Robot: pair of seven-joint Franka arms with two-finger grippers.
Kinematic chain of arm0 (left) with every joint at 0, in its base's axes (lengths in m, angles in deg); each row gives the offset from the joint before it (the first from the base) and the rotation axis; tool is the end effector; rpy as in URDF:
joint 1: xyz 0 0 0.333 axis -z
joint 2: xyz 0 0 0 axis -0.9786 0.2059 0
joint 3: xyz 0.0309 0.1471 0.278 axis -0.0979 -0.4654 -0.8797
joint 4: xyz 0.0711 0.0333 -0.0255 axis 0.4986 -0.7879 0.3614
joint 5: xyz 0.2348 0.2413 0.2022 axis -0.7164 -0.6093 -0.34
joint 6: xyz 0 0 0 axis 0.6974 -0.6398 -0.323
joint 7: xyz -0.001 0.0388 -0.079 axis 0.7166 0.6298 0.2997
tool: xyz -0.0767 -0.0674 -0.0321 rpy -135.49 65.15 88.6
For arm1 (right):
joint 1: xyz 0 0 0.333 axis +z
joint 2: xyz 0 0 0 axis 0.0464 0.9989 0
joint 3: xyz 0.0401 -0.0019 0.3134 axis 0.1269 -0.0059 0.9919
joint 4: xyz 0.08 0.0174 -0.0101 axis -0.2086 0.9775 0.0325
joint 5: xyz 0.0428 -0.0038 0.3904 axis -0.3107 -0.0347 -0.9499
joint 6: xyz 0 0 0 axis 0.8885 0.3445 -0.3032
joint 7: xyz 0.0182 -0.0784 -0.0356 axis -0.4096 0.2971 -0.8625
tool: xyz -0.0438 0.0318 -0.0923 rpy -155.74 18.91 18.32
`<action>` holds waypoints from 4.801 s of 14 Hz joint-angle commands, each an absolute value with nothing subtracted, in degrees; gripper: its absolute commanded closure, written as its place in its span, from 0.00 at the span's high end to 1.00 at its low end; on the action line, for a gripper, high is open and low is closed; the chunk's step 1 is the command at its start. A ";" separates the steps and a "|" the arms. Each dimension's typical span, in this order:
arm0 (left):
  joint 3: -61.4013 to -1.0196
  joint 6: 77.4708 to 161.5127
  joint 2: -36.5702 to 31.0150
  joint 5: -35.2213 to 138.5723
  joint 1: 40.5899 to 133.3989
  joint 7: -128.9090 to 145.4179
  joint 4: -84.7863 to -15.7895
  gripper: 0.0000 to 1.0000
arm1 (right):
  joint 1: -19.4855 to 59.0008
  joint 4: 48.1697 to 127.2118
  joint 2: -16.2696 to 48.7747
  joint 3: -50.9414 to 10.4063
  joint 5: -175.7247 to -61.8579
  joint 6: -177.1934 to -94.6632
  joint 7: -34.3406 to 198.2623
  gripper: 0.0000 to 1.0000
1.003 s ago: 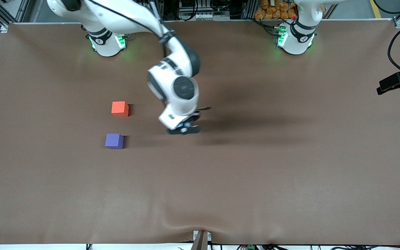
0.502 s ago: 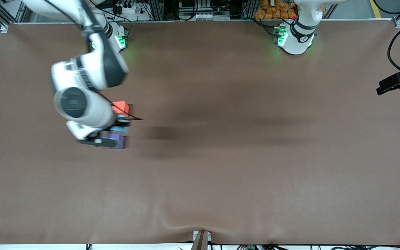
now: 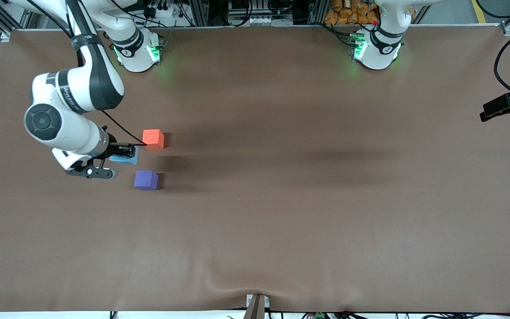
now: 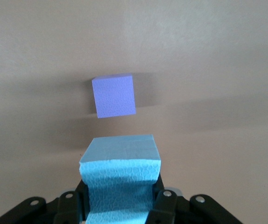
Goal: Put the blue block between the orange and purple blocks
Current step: 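Carry the blue cube with the right gripper toward the orange cube, then lower the blue cube between the orange and purple cubes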
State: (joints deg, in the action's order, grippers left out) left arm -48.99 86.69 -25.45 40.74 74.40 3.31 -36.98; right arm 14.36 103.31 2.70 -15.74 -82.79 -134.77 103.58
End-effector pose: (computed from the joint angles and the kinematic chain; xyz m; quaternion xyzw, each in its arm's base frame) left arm 0.5585 0.0359 0.6181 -0.9980 -0.0425 0.0445 0.0161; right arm 0.5571 0.1073 0.3603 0.9946 -0.0544 -0.0875 0.0155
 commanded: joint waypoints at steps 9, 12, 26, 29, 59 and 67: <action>-48.57 86.00 -25.15 41.45 73.73 3.56 -36.71 1.00 | 14.79 114.35 2.18 -14.47 -86.08 -149.68 102.11 0.00; -48.57 86.00 -25.15 41.45 73.64 3.47 -36.71 1.00 | 15.93 114.53 3.95 -14.47 -85.64 -151.26 101.58 0.00; -48.57 86.00 -25.15 41.45 73.29 3.39 -36.71 1.00 | 16.02 116.64 7.20 -14.55 -83.27 -155.57 101.06 0.00; -48.57 86.00 -24.97 41.45 73.29 3.39 -36.71 1.00 | 15.67 117.95 7.29 -14.55 -83.26 -157.50 101.06 0.00; -48.57 86.00 -24.36 41.45 73.29 3.39 -36.53 1.00 | 15.05 119.98 10.63 -14.64 -83.09 -163.57 100.71 0.00; -48.57 86.00 -24.36 41.45 73.29 3.39 -36.53 1.00 | 14.88 119.71 11.16 -14.64 -83.09 -163.39 100.62 0.81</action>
State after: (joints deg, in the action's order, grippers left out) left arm -48.99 86.69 -24.42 40.74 73.92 3.31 -37.11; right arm 15.74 118.67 11.24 -15.03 -84.01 -161.91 101.30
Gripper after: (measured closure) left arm 0.000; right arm 0.286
